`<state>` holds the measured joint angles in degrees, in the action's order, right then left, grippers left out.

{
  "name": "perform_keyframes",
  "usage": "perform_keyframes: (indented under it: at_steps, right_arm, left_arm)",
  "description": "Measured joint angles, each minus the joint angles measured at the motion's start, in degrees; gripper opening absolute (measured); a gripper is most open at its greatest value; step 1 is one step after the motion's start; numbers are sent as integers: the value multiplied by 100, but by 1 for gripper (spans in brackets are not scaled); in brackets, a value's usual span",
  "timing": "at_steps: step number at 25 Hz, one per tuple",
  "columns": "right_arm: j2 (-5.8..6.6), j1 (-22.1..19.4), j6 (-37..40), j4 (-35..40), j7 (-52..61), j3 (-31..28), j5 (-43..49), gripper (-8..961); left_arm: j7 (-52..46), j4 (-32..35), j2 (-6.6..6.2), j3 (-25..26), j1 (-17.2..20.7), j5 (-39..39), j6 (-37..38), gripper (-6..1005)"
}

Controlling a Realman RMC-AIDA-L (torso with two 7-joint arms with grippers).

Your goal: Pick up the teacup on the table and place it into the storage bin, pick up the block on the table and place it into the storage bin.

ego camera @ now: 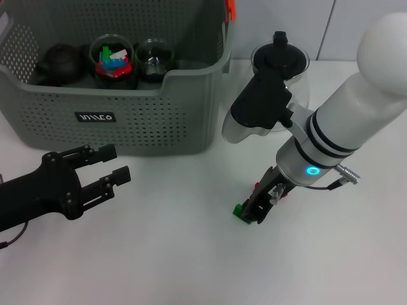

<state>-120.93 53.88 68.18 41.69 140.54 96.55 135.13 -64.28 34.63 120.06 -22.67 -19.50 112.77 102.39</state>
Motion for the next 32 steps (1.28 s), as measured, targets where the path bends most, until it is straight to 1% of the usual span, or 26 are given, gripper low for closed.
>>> perform_keyframes:
  at_steps: [4, 6, 8, 10, 13, 15, 17, 18, 22, 25, 27, 30, 32]
  right_arm:
    - [3, -4, 45, 8, 0, -20, 2, 153]
    - [24, -32, 139, 115, 0, -107, -7, 151]
    - [45, -97, 379, 359, 0, -301, -8, 150]
    - [62, -216, 690, 753, -14, -605, 4, 150]
    - [73, -507, 1274, 1560, -183, -1328, -61, 150]
    - [71, -655, 1689, 2006, -410, -1846, -291, 150]
    - [77, -804, 2217, 2419, -768, -2573, -877, 150]
    - [80, -850, 2464, 2502, -945, -2859, -1213, 150]
    - [117, -996, 3250, 2581, -1607, -4112, -2619, 149]
    - [132, -1163, 3333, 2610, -2007, -4614, -3410, 149]
    - [125, -1219, 3152, 2609, -2232, -4681, -3694, 149]
    - [120, -1066, 2533, 2546, -2360, -4513, -3633, 149]
    - [139, -776, 2022, 2451, -2259, -4230, -3262, 149]
  left_arm:
    - [-9, 0, 0, 0, -1, 0, 0, 533]
    - [-14, 0, 0, 0, -1, 0, 2, 533]
    - [-19, 0, 0, 16, -1, 0, 19, 533]
    - [-27, 0, 0, 74, -1, 0, 42, 533]
    - [-31, 0, -1, 139, -1, 0, 56, 534]
    - [-33, 0, -7, 168, 2, 0, 61, 534]
    - [-38, 0, -22, 294, 23, 0, 105, 534]
    - [-38, 0, -25, 340, 31, 0, 128, 534]
    - [-40, 7, -54, 722, 94, 0, 343, 535]
    - [-39, 32, -61, 888, 148, 16, 437, 535]
    - [-35, 40, -62, 939, 177, 46, 445, 535]
    - [-28, 78, -62, 944, 208, 148, 449, 536]
    - [-23, 159, -65, 924, 213, 356, 486, 536]
